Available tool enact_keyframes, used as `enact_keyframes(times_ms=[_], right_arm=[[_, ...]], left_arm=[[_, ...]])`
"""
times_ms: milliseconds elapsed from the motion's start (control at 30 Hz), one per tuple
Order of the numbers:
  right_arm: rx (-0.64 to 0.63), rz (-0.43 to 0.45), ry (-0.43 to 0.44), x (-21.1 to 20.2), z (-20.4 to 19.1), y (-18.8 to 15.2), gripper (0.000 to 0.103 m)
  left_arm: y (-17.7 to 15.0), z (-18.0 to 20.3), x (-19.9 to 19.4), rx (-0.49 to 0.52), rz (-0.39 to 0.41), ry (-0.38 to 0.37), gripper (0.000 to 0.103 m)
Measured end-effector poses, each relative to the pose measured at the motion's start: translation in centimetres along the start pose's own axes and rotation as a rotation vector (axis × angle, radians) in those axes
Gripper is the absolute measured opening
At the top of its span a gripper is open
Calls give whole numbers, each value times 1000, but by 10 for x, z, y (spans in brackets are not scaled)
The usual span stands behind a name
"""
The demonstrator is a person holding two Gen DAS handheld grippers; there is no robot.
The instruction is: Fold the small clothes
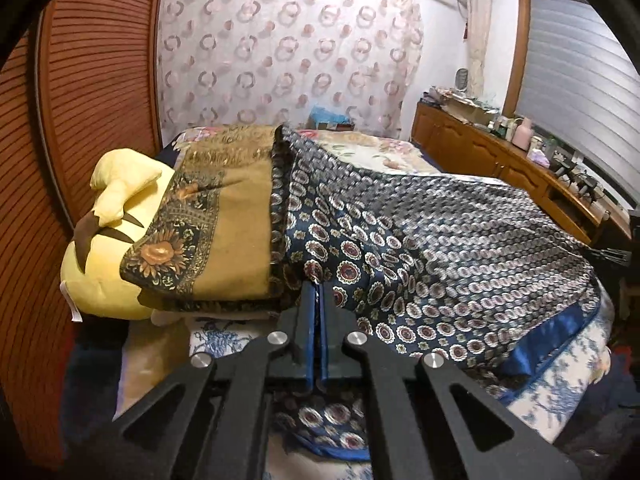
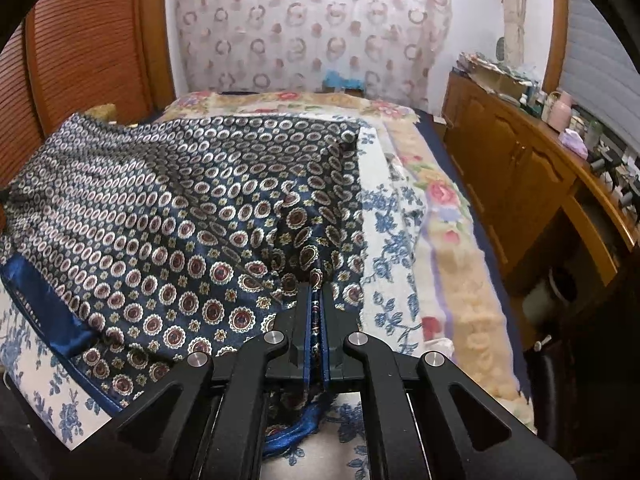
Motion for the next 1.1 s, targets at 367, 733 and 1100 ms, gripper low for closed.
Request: enact_keyframes(times_ms=[367,733,1100], right_arm=[[-15,15,52,-10,2,23,15],[-8,-4,-8,77,22,101,21],[-69,-116,-3,127,-10,100,36]], left_arm=[[-26,-3,10,32,-80,71,0],[-30,-2,15,28,-85,76,0],[-39,0,22,26,-102,65,0]])
Point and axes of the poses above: each gripper's, at about its wrist camera, not at the fingertips, and x roughly the way its jaws point, z to its right, y to its top, the point moved 7 cm from there along x, roughly the way its jaws point, and after that the axes turned 7 degrees about x, right-handed, at the moved point
